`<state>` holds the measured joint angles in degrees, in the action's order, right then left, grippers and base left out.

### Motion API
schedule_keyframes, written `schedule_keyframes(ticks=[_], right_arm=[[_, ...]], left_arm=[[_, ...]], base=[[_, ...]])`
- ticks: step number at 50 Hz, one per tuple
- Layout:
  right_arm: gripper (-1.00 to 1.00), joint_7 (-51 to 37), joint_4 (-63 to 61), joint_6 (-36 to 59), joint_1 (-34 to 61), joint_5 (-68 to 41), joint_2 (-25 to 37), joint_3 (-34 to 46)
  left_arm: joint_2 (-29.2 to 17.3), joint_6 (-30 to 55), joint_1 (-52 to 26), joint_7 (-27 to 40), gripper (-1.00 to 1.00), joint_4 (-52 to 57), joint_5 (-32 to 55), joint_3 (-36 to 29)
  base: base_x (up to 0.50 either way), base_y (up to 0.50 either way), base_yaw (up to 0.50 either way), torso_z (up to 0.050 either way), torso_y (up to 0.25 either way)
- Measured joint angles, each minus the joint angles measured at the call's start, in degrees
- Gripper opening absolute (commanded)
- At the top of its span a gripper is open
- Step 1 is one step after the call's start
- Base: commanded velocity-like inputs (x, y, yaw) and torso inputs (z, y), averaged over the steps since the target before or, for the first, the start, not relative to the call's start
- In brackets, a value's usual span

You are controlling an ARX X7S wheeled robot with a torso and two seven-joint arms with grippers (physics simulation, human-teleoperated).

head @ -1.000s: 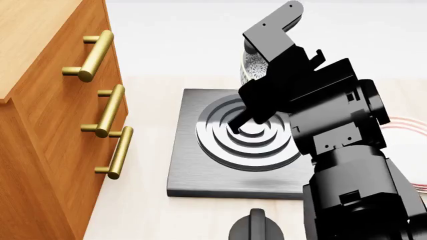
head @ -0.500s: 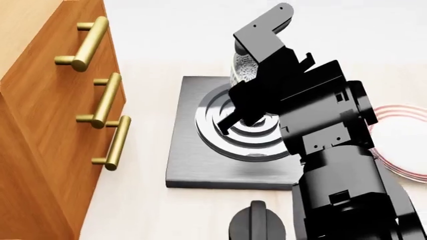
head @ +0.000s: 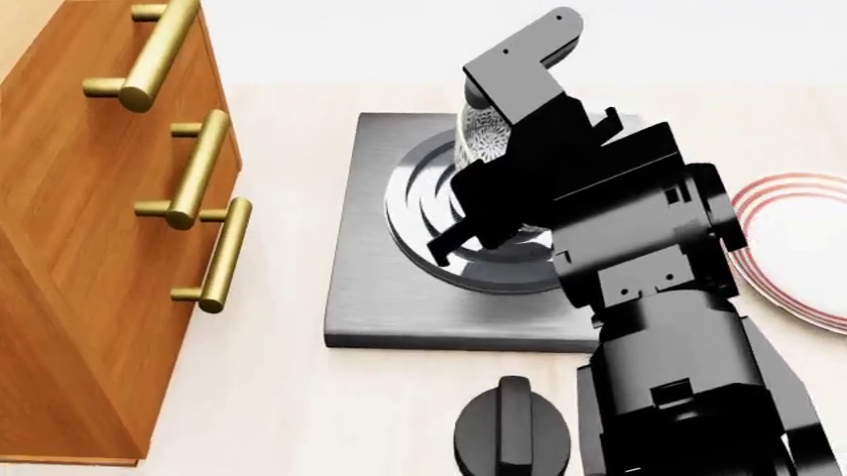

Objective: Put the bowl on the stove.

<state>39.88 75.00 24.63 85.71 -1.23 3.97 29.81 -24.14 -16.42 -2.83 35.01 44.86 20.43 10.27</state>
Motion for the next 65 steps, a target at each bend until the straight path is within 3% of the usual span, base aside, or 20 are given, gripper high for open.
schedule_keyframes(ticks=[8,34,35,45,65], right_arm=[[-1.0,-0.14,-0.03,0.02,0.16,-0.16,-0.04,-0.51],[-1.0,-0.15,0.0,0.11,0.22,-0.37,-0.12,-0.92],[1.0,-0.15,0.0,0.11,0.22,-0.37,-0.12,-0.93],[1.0,0.46,0.0,-0.37,0.2,-0.28,-0.25,-1.38],[1.0,10.96,0.0,-4.04,-0.11,-0.59,-1.21,-5.92]], left_arm=[[-0.13,-0.1,0.03,0.06,1.0,-0.02,-0.37,-0.09],[-0.61,-0.02,-0.07,0.48,1.0,-0.23,-0.34,-0.18],[-0.62,-0.02,-0.06,0.5,1.0,-0.24,-0.35,-0.18],[-0.68,-0.06,0.01,0.65,1.0,-0.36,-0.55,-0.33],[-0.81,-0.37,0.27,0.91,1.0,-0.41,-0.46,-0.42]], base=[[0.0,0.0,0.0,0.0,-0.217],[0.0,0.0,0.0,0.0,-0.002],[0.0,0.0,0.0,0.0,0.0],[0.0,0.0,0.0,0.0,0.0],[0.0,0.0,0.0,0.0,0.0]])
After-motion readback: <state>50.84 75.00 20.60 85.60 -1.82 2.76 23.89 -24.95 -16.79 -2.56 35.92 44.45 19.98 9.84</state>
